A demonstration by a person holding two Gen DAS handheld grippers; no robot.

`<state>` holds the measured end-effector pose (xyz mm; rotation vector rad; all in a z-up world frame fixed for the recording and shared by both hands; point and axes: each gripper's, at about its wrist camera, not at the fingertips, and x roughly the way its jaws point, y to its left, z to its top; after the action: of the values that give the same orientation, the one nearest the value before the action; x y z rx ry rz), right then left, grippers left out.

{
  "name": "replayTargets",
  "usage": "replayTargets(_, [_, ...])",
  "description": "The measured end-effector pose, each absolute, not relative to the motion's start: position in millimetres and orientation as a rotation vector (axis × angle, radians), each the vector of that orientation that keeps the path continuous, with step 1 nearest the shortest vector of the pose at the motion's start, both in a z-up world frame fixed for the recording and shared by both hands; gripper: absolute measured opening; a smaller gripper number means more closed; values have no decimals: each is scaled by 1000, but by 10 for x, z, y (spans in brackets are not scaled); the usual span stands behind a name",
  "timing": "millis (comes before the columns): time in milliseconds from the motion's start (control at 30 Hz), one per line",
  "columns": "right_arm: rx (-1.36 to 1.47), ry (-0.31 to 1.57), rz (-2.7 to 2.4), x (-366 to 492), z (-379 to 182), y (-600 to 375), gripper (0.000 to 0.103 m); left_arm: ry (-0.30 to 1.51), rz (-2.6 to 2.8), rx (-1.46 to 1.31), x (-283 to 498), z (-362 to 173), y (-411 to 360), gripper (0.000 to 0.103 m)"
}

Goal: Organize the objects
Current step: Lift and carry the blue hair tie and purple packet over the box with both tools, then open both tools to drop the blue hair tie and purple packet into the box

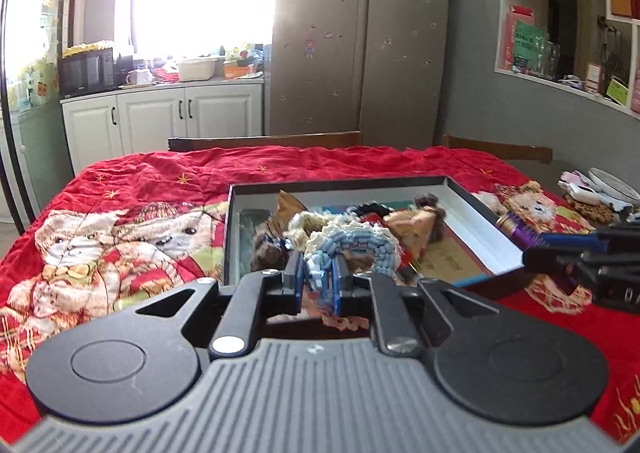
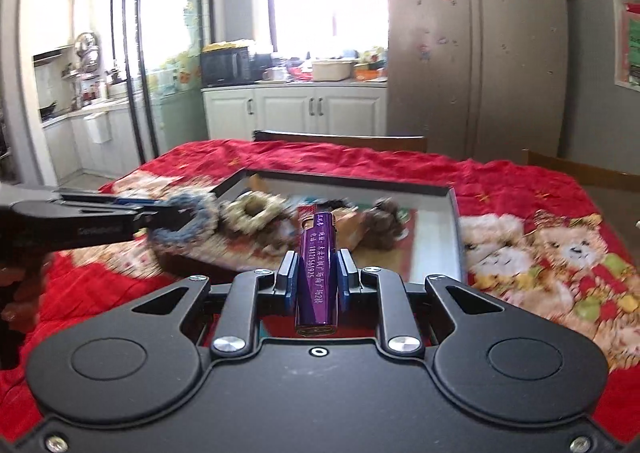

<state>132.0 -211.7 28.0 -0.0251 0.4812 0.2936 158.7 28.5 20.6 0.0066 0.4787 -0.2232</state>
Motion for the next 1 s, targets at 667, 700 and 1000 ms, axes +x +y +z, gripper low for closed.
replayTargets(667, [67,578,124,2344,-188,-2262,19,502,-146,16,2221,12,174,17])
replayTargets(700, [69,582,123,2355,-210,-2255,19,504,-145,18,2234,-6,170,17])
replayTargets(1000, [62,616,121,2433,-386,-2203,19,530,-152,25,2305,-124,158,17])
